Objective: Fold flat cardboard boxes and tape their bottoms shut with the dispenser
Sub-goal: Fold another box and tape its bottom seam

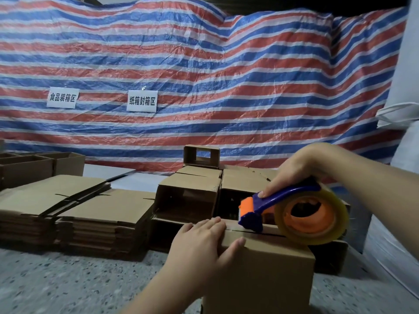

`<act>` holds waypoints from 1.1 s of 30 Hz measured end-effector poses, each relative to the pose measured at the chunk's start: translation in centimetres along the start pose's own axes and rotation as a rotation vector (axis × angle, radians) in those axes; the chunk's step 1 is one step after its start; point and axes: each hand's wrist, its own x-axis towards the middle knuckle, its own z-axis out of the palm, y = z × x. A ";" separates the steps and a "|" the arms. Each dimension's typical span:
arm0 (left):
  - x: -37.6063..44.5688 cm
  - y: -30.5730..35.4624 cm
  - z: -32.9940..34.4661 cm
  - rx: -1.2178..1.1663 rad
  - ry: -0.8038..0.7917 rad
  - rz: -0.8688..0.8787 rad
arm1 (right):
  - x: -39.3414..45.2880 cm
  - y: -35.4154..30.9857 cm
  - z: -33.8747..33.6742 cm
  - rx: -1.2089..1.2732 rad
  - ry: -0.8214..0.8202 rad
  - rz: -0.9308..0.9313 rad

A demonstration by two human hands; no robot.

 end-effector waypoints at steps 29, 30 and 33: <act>2.3 4.8 0.2 0.242 -0.178 0.175 | 0.1 5.6 1.0 0.029 0.006 0.062; 2.3 4.8 0.2 0.244 -0.179 0.175 | 0.1 6.1 0.8 0.036 -0.002 0.066; 2.3 4.9 0.2 0.244 -0.190 0.172 | 0.2 7.0 0.9 0.027 -0.030 0.072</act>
